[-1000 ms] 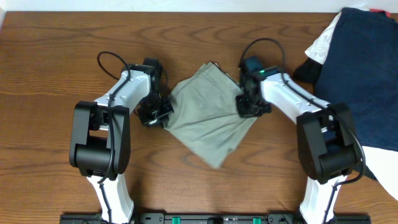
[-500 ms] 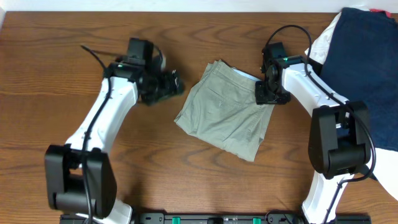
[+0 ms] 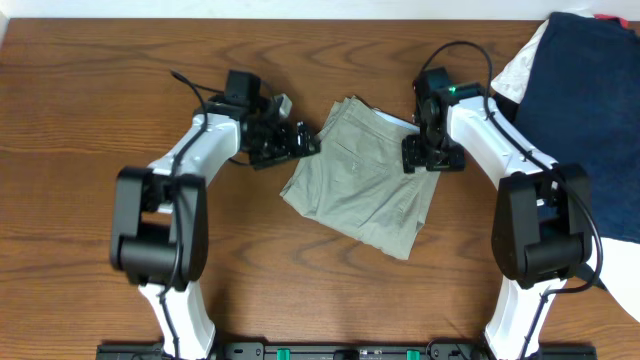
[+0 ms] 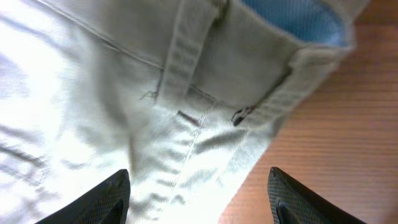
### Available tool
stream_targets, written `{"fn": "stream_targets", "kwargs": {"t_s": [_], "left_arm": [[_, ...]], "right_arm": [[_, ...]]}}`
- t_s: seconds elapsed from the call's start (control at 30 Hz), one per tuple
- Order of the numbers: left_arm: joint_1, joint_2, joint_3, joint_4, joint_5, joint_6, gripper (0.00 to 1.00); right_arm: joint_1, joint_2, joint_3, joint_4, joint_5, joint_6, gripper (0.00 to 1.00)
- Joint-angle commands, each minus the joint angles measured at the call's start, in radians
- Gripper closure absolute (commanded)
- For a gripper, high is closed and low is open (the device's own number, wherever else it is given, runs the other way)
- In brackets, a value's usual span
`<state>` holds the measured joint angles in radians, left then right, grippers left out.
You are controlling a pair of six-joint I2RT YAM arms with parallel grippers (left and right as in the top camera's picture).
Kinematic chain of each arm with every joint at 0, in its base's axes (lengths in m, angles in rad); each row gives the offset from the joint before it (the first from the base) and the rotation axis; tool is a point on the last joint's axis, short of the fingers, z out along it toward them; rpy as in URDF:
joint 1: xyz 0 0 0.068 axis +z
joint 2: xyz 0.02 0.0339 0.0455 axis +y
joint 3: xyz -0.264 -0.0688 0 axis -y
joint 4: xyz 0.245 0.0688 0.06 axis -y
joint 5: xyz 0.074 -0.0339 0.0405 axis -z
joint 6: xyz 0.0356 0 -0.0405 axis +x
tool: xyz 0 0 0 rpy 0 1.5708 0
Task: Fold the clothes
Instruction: 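Carry the folded shorts with the left gripper to the upper left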
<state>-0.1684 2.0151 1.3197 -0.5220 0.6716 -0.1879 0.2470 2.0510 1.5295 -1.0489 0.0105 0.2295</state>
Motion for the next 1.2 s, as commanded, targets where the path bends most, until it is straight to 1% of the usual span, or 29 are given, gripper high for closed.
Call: {"fn": "stream_targets", "kwargs": {"t_s": [0.0, 0.07, 0.1, 0.17, 0.23, 0.3, 0.33, 0.37, 0.4, 0.43, 0.5, 0.6, 0.73, 0.83, 0.97, 1.07, 1.17], "left_arm": [[0.002, 0.068, 0.000, 0.000, 0.113, 0.036, 0.05], [0.002, 0.096, 0.000, -0.010, 0.132, 0.036, 0.09], [0.000, 0.105, 0.000, -0.019, 0.137, 0.037, 0.13], [-0.001, 0.109, 0.000, -0.046, 0.142, 0.038, 0.29], [-0.001, 0.109, 0.000, -0.068, 0.141, 0.039, 0.55], [-0.001, 0.109, 0.000, -0.080, 0.141, 0.039, 0.68], [-0.001, 0.109, 0.000, -0.084, 0.141, 0.038, 0.71], [-0.001, 0.109, 0.000, -0.087, 0.141, 0.039, 0.77], [-0.001, 0.109, 0.000, -0.087, 0.141, 0.038, 0.88], [-0.001, 0.109, 0.000, -0.086, 0.141, 0.038, 0.94], [0.012, 0.107, 0.001, -0.078, 0.128, 0.038, 0.94], [0.061, 0.086, 0.010, -0.084, 0.039, 0.022, 0.94], [0.196, 0.012, 0.044, -0.108, -0.138, -0.054, 0.94], [0.305, -0.055, 0.079, -0.119, -0.255, -0.079, 0.94], [0.429, -0.148, 0.124, -0.125, -0.405, -0.079, 0.94], [0.489, -0.182, 0.151, -0.125, -0.457, -0.075, 0.94], [0.522, -0.183, 0.158, -0.125, -0.457, -0.041, 0.94]], "right_arm": [[0.000, -0.082, 0.070, -0.021, 0.016, 0.001, 0.30], [0.000, -0.124, 0.089, -0.024, 0.015, 0.001, 0.30], [0.000, -0.146, 0.095, -0.024, 0.016, 0.001, 0.30], [0.000, -0.187, 0.095, -0.018, 0.016, 0.001, 0.30], [-0.001, -0.225, 0.095, -0.013, 0.016, 0.002, 0.30], [-0.002, -0.253, 0.095, -0.009, 0.016, 0.002, 0.31], [-0.004, -0.264, 0.095, -0.009, 0.016, 0.002, 0.31], [-0.005, -0.277, 0.095, -0.009, 0.016, 0.002, 0.31], [-0.006, -0.287, 0.095, -0.010, 0.016, 0.002, 0.31], [-0.006, -0.294, 0.095, -0.010, 0.016, 0.002, 0.31], [-0.006, -0.306, 0.095, -0.015, 0.016, 0.002, 0.31], [-0.006, -0.311, 0.095, -0.034, 0.016, 0.002, 0.31], [-0.008, -0.311, 0.095, -0.059, 0.016, 0.001, 0.32], [-0.010, -0.311, 0.095, -0.064, 0.015, 0.002, 0.32], [-0.010, -0.311, 0.095, -0.065, 0.015, 0.002, 0.33], [-0.010, -0.311, 0.095, -0.066, 0.015, 0.002, 0.34], [-0.010, -0.311, 0.095, -0.066, 0.015, 0.002, 0.34]]}}
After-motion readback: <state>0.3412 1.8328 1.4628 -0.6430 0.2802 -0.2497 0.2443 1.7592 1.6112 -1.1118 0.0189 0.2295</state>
